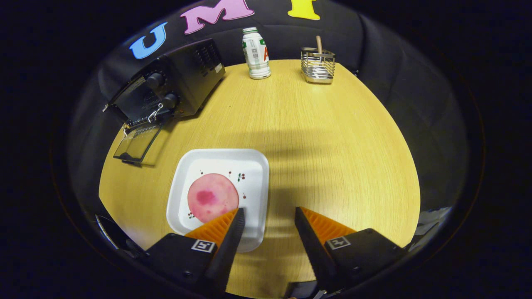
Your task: Open the toaster oven, put the food inside, and close the toaster oven door.
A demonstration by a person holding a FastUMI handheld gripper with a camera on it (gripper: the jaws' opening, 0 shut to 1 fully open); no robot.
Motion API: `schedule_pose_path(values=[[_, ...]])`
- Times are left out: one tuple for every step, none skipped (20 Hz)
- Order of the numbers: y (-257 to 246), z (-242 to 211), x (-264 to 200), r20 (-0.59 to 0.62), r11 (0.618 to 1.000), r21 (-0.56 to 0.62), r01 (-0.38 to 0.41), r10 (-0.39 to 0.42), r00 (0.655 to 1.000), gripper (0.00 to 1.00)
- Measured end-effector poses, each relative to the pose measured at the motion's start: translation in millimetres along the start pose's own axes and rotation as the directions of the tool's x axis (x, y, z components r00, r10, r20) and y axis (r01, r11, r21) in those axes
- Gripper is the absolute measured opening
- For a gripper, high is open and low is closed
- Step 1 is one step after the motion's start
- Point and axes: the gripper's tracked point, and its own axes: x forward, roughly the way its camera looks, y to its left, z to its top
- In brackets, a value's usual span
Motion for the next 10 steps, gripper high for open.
schedule_pose_path(values=[[-1.0, 3.9, -0.2, 0.012, 1.000, -0.008, 0.013, -0.013, 1.000, 0.73], [0.4, 1.8, 1.5, -0.002, 1.000, -0.017, 0.019, -0.019, 1.000, 0.60], [0.6, 1.2, 3.0, -0.013, 0.999, -0.027, 0.027, -0.027, 1.000, 0.55], [2.1, -0.7, 2.4, -0.026, 0.999, -0.038, 0.031, -0.032, 0.999, 0.52], [5.2, -1.0, 2.3, -0.044, 0.999, -0.048, 0.017, -0.019, 0.999, 0.52], [9.4, -5.2, 0.8, -0.080, 0.999, -0.037, -0.004, 0.001, 0.997, 0.44], [9.5, -3.7, -0.6, -0.096, 1.000, -0.022, -0.003, 0.001, 0.995, 0.37], [7.3, -3.7, 5.5, -0.115, 1.000, -0.026, -0.004, 0.001, 0.993, 0.29], [8.2, -4.7, 6.8, -0.134, 0.999, -0.033, -0.011, 0.007, 0.991, 0.30], [11.1, -3.2, 1.0, -0.146, 1.000, -0.017, -0.019, 0.016, 0.989, 0.23]])
